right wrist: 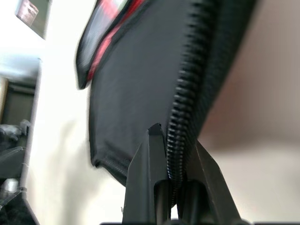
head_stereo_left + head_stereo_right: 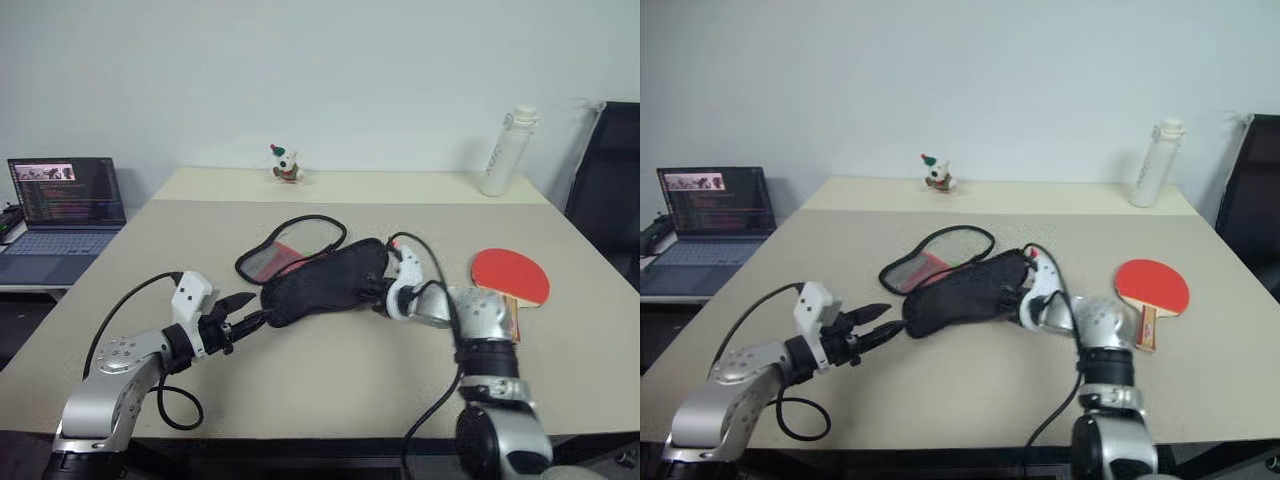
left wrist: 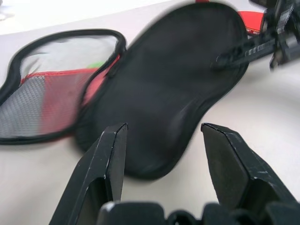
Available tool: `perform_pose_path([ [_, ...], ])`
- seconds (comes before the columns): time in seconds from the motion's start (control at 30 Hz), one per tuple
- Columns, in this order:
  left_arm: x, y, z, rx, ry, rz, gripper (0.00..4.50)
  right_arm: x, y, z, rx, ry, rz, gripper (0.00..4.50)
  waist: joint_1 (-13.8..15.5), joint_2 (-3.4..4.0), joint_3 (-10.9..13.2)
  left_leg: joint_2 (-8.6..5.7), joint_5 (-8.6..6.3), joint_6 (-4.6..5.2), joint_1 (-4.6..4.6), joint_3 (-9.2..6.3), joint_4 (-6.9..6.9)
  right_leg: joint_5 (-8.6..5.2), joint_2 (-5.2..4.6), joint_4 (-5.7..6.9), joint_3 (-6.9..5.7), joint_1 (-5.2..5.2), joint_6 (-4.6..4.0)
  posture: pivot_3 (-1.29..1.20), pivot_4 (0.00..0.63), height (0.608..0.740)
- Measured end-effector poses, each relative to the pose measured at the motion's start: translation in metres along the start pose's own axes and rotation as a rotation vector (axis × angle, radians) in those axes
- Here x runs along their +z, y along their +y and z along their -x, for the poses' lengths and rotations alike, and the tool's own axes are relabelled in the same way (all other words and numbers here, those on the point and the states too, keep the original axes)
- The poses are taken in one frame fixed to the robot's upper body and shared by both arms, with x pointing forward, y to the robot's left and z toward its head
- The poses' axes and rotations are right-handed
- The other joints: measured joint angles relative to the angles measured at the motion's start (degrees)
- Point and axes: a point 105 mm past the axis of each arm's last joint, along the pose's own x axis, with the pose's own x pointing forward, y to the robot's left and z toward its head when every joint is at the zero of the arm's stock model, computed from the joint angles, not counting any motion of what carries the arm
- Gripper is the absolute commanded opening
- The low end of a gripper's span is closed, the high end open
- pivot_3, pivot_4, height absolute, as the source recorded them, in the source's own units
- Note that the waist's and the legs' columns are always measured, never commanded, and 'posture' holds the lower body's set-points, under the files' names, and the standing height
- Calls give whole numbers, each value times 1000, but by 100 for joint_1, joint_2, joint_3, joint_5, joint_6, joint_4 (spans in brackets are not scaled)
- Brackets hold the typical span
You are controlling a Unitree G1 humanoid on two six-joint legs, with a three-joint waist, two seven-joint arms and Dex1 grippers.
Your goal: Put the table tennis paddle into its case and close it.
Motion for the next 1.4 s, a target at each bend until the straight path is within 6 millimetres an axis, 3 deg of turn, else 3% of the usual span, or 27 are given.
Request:
perform_pose_path([
  [0.13, 4, -10, -5, -38, -10, -19, 2724, 37, -26, 26, -82, -1, 134, 19, -13, 0, 1, 3, 0, 0, 1, 9, -11, -5, 6, 0, 9, -8, -8, 0, 150, 740],
  [0.27, 15, -23, -13, -100, -29, -38, 2724, 59, -42, 35, -132, 28, 278, 19, -62, 0, 2, 8, 0, -1, 1, 14, -15, -8, 12, -2, 17, -13, -12, 0, 150, 740],
  [0.43, 27, -32, -17, -191, -29, -78, 2724, 62, -53, 30, -138, 110, 446, 19, -85, 1, 8, 7, 0, -2, -2, 16, -14, -8, 12, -16, 16, -11, -12, 0, 150, 740],
  [0.6, 53, -32, -20, -252, -67, -154, 2724, 71, -59, 30, -144, 133, 561, 19, -72, -1, 20, 6, 4, -8, -5, 15, -13, -8, 10, -21, 12, -9, -12, 0, 150, 740],
  [0.77, 54, -31, -20, -262, -64, -156, 2724, 82, -54, 26, -149, 92, 618, 1431, -93, 1, 22, 9, 11, -21, -5, 15, -14, -8, 10, -21, 12, -10, -12, 0, 150, 740],
  [0.93, 49, -31, -20, -260, -52, -145, 2724, 92, -65, 26, -233, 12, 667, 3140, -92, 2, 26, 7, 12, -23, -5, 17, -12, -8, 8, -22, 13, -9, -12, 0, 150, 740],
  [1.07, 47, -31, -20, -260, -51, -140, 2724, 113, -81, 41, -376, -85, 745, 4484, -92, 3, 29, 6, 13, -24, -6, 17, -12, -8, 8, -22, 14, -9, -12, 0, 150, 740],
  [1.13, 45, -30, -21, -253, -46, -137, 2724, 127, -92, 56, -467, -131, 806, 4484, -82, 4, 29, 6, 13, -24, -5, 17, -12, -8, 8, -23, 13, -9, -12, 0, 150, 740],
  [1.23, 42, -27, -21, -246, -40, -126, 2724, 133, -97, 67, -479, -139, 813, 4484, -82, 4, 29, 7, 13, -25, -5, 19, -11, -9, 8, -21, 14, -9, -12, 0, 150, 740],
  [1.33, 42, -27, -21, -251, -48, -128, 2724, 115, -85, 61, -285, -51, 714, 4484, -128, 5, 30, 11, 13, -25, 0, 25, -12, -8, 10, -15, 17, -9, -13, 0, 150, 740],
  [1.4, 42, -27, -21, -253, -47, -126, 2724, 101, -66, 59, -118, 12, 688, 4484, -132, 8, 32, 12, 13, -24, -1, 21, -13, -8, 10, -12, 15, -9, -13, 0, 150, 740],
])
